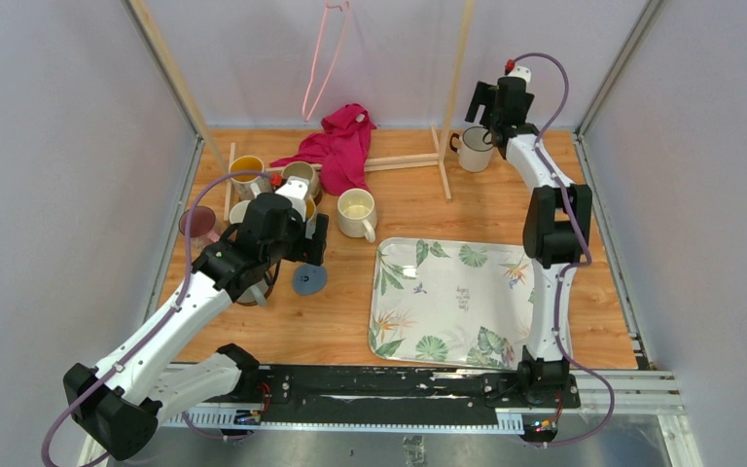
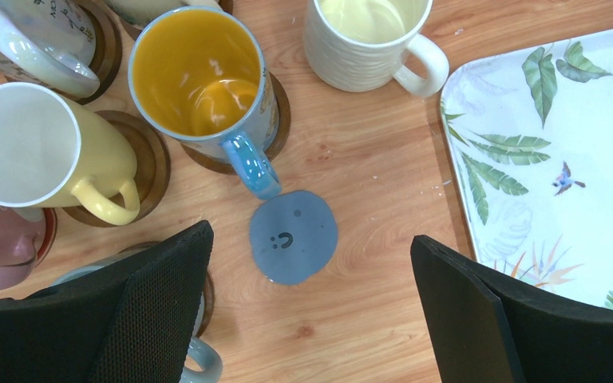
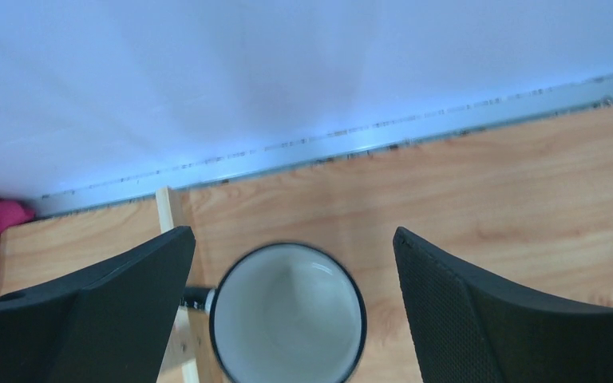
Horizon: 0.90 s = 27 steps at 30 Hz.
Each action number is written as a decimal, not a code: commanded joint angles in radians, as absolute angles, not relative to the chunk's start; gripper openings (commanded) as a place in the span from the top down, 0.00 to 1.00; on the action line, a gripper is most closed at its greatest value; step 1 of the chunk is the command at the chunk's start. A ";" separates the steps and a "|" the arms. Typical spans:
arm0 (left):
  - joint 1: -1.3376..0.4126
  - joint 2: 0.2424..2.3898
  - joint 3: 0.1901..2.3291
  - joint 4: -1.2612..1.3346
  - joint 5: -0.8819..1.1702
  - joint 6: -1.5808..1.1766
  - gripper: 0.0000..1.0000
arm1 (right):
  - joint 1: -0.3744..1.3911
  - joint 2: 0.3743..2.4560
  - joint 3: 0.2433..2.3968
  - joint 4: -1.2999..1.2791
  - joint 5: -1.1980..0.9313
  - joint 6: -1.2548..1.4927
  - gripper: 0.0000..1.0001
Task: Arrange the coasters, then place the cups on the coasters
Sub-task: Move the cup to the center of the board.
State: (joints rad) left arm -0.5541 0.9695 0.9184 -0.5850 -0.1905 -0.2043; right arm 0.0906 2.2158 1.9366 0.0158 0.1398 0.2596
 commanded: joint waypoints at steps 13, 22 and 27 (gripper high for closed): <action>-0.560 0.970 0.910 -0.583 -0.204 -0.190 0.00 | 0.074 2.514 2.320 -0.184 0.034 0.173 0.21; -0.560 0.963 0.910 -0.584 -0.201 -0.193 0.00 | 0.074 2.437 2.200 -0.219 -0.033 0.155 0.34; -0.560 0.959 0.915 -0.584 -0.179 -0.211 0.00 | 0.075 2.351 2.105 -0.243 -0.092 0.142 0.35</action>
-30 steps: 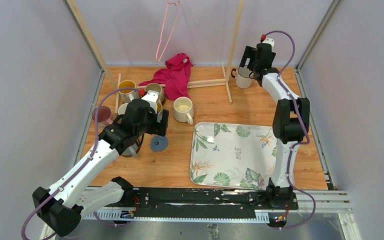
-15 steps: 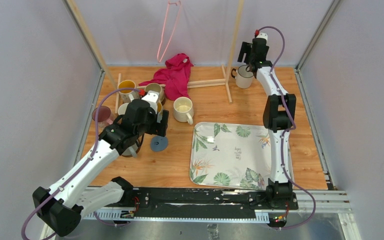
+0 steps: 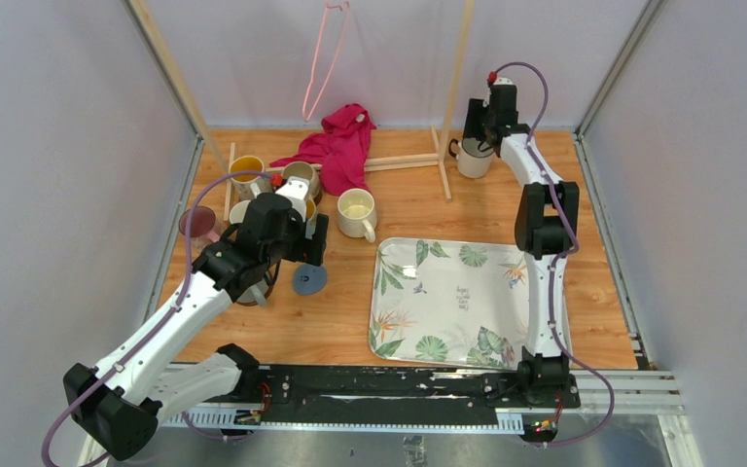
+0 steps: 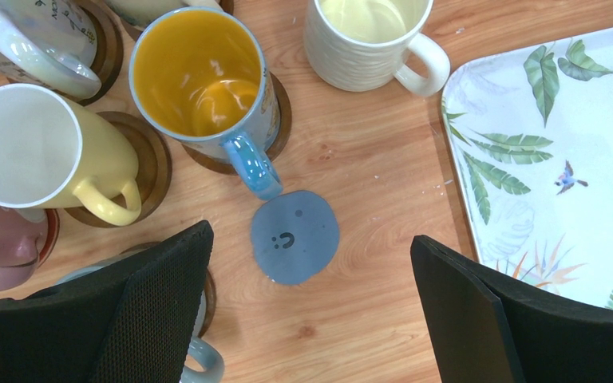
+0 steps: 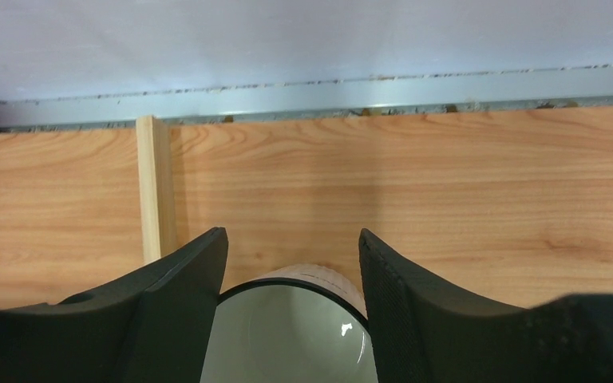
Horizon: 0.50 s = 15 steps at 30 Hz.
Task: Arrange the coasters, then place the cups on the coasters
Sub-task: Move the cup to the center of the board.
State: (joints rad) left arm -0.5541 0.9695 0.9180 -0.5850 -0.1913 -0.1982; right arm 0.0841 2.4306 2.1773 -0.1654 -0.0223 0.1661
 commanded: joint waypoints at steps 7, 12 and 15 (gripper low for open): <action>-0.560 0.952 0.945 -0.592 -0.108 -0.250 0.00 | 0.074 2.220 1.917 -0.252 -0.132 0.118 0.35; -0.560 0.938 0.941 -0.590 -0.057 -0.280 0.00 | 0.074 2.126 1.778 -0.248 -0.165 0.104 0.33; -0.561 0.934 0.935 -0.588 -0.022 -0.297 0.00 | 0.077 2.031 1.645 -0.239 -0.191 0.102 0.31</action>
